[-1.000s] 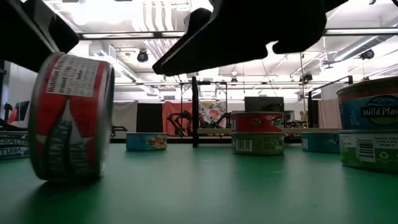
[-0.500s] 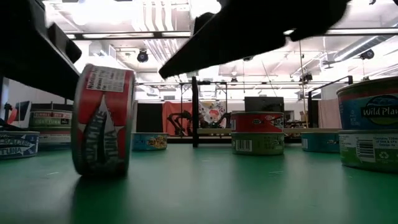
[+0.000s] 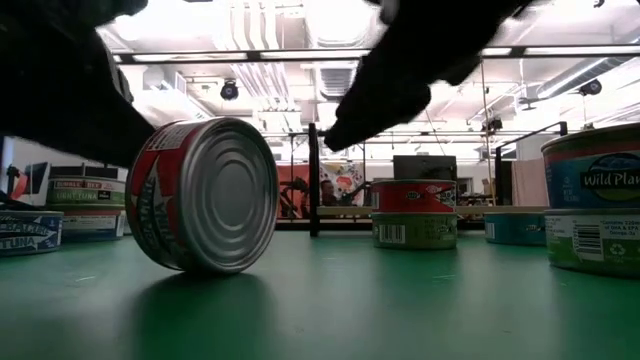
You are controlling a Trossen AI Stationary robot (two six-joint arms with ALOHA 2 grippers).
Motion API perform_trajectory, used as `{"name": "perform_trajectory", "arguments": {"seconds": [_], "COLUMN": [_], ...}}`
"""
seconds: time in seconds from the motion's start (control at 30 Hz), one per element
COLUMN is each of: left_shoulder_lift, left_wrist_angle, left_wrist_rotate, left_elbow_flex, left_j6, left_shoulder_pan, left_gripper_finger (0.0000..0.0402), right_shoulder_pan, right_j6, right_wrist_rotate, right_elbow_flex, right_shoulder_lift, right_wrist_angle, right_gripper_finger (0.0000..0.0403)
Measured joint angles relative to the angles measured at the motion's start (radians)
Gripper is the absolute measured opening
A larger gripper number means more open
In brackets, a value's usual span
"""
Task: Stack canned seafood by type on shelf
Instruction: Put the red tuna can on the shelf
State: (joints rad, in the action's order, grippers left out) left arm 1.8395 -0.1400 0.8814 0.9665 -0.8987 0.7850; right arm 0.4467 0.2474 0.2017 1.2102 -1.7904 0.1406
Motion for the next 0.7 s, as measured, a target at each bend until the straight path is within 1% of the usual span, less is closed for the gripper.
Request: {"name": "perform_trajectory", "arguments": {"seconds": [0.13, 0.27, 0.4, 0.53, 0.7], "left_shoulder_lift": [-0.025, -0.03, -0.03, -0.03, -0.03], "left_wrist_angle": [-0.007, -0.001, 0.002, 0.02, 0.036], "left_wrist_rotate": [0.0, -0.001, -0.001, -0.001, -0.001], "left_elbow_flex": [0.0, 0.0, 0.0, 0.0, 0.0], "left_j6": [0.067, 0.129, 0.139, 0.158, 0.158], "left_shoulder_pan": [0.0, -0.007, -0.023, -0.026, -0.027], "left_gripper_finger": [0.0, 0.0, 0.0, 0.0, 0.0], "right_shoulder_pan": [0.009, -0.023, -0.052, -0.064, -0.08], "right_j6": [-0.213, -0.332, -0.44, -0.532, -0.562], "right_wrist_rotate": [0.034, 0.052, -0.013, -0.087, -0.097], "right_elbow_flex": [0.0, 0.0, 0.0, 0.003, 0.031], "right_shoulder_lift": [0.001, -0.007, -0.007, -0.036, -0.09], "right_wrist_angle": [0.009, -0.032, -0.111, -0.182, -0.193], "right_gripper_finger": [0.0252, 0.0261, 0.0284, 0.0302, 0.0307]}}
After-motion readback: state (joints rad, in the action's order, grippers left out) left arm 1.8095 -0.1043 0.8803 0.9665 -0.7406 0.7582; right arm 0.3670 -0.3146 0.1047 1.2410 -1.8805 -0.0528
